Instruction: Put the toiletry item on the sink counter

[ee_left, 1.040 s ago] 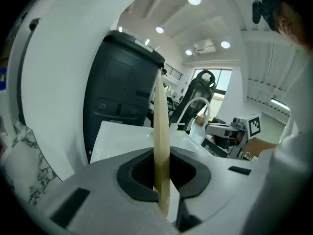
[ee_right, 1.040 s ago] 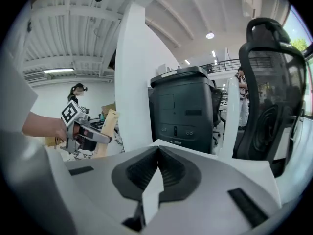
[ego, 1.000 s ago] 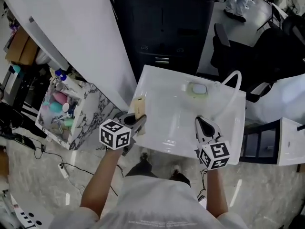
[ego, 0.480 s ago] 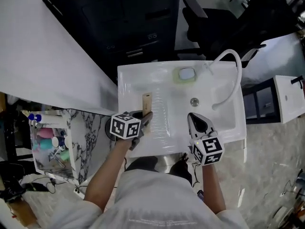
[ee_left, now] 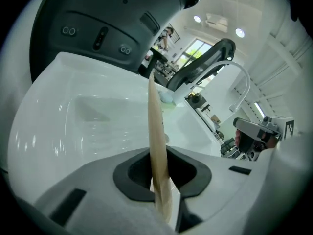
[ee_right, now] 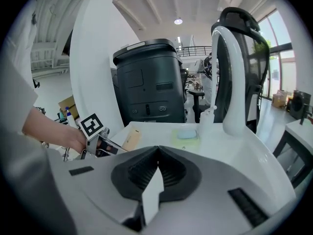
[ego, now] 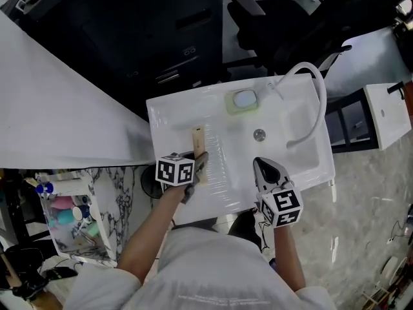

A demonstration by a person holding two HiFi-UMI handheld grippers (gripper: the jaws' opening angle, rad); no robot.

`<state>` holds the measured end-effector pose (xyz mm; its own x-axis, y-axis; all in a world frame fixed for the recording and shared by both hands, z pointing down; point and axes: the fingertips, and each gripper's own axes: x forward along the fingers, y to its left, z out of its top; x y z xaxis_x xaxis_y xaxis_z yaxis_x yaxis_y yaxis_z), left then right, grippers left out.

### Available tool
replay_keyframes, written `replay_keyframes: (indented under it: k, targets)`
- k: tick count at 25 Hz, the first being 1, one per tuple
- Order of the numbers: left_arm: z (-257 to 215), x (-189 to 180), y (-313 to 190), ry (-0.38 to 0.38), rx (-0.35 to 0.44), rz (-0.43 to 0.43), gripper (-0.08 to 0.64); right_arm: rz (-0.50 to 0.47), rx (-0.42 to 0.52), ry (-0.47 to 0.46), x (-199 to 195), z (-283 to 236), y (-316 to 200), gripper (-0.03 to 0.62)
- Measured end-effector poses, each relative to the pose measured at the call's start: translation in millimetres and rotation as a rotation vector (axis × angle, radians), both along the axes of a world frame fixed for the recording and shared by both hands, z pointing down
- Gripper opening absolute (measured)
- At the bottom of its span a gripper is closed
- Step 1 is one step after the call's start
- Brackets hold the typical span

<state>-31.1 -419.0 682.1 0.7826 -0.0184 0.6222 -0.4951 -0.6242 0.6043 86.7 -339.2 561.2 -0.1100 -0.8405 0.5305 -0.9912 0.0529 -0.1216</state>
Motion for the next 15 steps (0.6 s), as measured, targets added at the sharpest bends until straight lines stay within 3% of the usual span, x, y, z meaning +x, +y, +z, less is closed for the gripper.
replay_keyframes:
  k: [7,15]
  targets:
    - [15,2,1,-0.102,0.082,0.099,0.102,-0.028,-0.008,-0.008,-6,4,-11,-0.003]
    - [10,6,-5,-0.098,0.059,0.053,0.170,-0.045,-0.017,-0.020,-2,6,-15,-0.003]
